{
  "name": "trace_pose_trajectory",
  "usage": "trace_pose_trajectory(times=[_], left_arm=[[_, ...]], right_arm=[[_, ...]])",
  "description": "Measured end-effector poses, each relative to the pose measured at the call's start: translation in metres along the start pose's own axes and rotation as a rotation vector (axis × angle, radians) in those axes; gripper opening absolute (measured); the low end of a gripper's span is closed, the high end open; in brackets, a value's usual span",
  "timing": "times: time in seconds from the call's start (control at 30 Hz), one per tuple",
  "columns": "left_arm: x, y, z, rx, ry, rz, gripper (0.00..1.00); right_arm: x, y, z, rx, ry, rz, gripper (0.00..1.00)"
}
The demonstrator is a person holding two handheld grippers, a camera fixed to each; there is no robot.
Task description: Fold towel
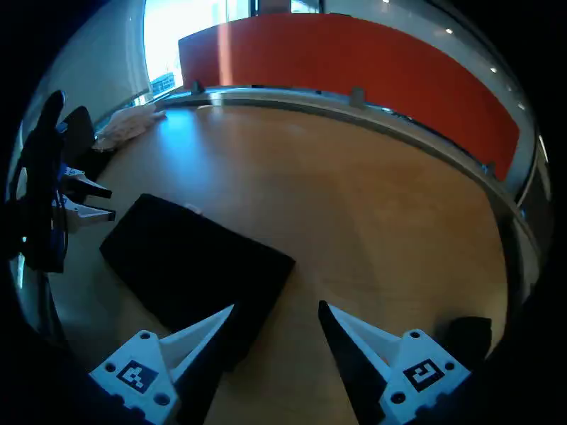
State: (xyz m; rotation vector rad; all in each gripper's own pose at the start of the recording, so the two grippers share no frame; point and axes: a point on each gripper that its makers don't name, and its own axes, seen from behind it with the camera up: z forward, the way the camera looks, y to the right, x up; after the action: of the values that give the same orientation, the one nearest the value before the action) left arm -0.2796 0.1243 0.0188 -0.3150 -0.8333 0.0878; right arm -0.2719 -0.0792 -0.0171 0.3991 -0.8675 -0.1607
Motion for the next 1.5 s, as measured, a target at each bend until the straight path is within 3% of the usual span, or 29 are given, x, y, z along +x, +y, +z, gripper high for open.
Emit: trace_pose_trajectory(times=[0.3, 0.6, 1.1, 1.5], left_arm=[[-0.021, 0.004, -0.015, 0.012, -0.003, -0.039, 0.95], [-0.027, 0.0, -0.024, 0.032, 0.006, -0.068, 0.95], [-0.055, -0.014, -0.064, 0.09, 0.02, -0.162, 0.95], [-0.069, -0.028, -0.088, 0.126, 0.026, -0.194, 0.95]], right_arm=[[-0.017, -0.003, -0.018, -0.004, 0.0, 0.017, 0.82], [-0.021, -0.011, -0.021, 0.02, 0.0, 0.008, 0.82], [-0.032, -0.028, -0.017, 0.107, -0.017, -0.093, 0.82], [-0.054, -0.03, -0.012, 0.135, -0.079, -0.166, 0.81]])
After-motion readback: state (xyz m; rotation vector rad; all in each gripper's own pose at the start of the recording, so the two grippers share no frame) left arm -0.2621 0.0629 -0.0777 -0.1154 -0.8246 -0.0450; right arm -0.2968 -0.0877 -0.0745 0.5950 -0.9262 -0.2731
